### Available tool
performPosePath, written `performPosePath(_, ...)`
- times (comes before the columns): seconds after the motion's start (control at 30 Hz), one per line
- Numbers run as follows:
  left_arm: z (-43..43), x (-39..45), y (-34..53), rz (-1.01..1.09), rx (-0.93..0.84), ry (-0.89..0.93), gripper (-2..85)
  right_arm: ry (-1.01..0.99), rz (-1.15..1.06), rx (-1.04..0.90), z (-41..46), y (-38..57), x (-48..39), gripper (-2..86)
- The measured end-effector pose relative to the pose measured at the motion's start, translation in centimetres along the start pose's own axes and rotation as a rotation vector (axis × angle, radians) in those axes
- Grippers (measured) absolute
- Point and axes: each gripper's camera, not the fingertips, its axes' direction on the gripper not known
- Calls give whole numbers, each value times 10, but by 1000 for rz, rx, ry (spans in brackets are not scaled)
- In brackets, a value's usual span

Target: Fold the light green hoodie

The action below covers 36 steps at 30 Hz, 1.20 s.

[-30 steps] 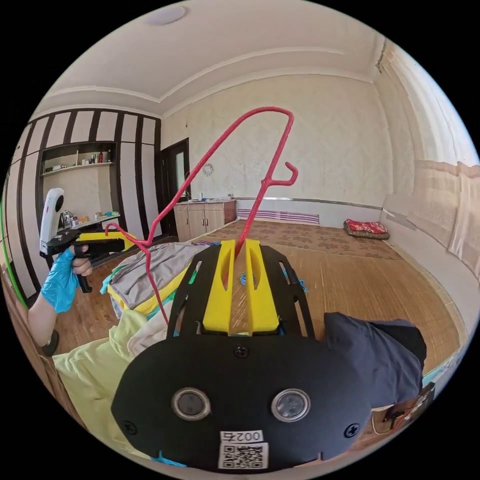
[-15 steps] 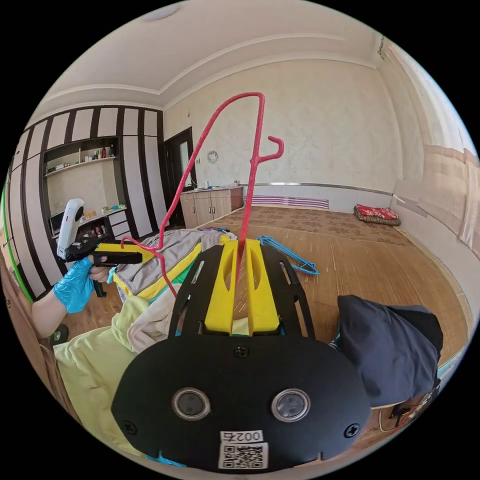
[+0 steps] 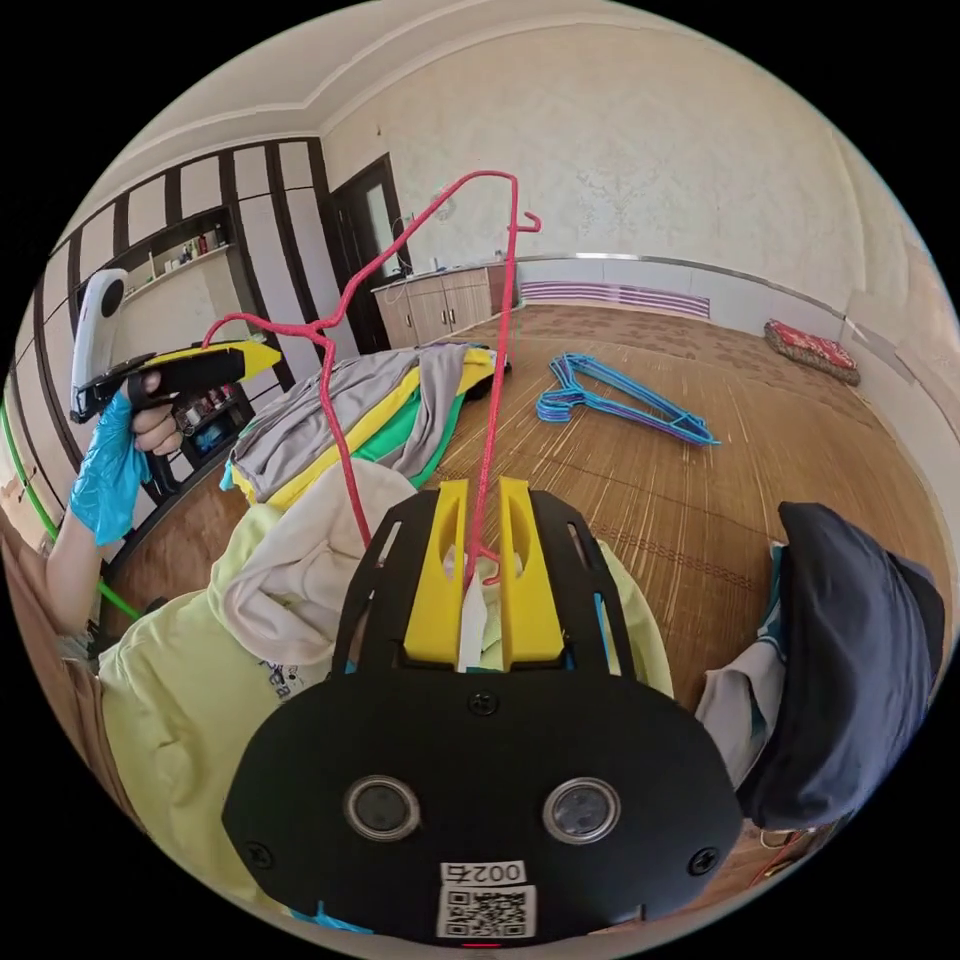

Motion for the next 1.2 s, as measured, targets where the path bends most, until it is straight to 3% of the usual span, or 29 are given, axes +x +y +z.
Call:
performPosePath(0.27, 9, -26, 6, -33, -17, 44, -9, -21, -30, -178, 67, -36, -2, 79)
performPosePath(0.43, 8, -32, 9, -27, -16, 56, -7, 21, -27, -175, 76, -42, -4, 25)
performPosePath(0.83, -10, -33, 5, -8, -22, 32, 53, 64, -30, 54, -4, -45, -12, -5)
performPosePath(1.2, 11, -25, 16, -31, -77, 95, 14, 314, -202, 183, -49, -37, -47, -6)
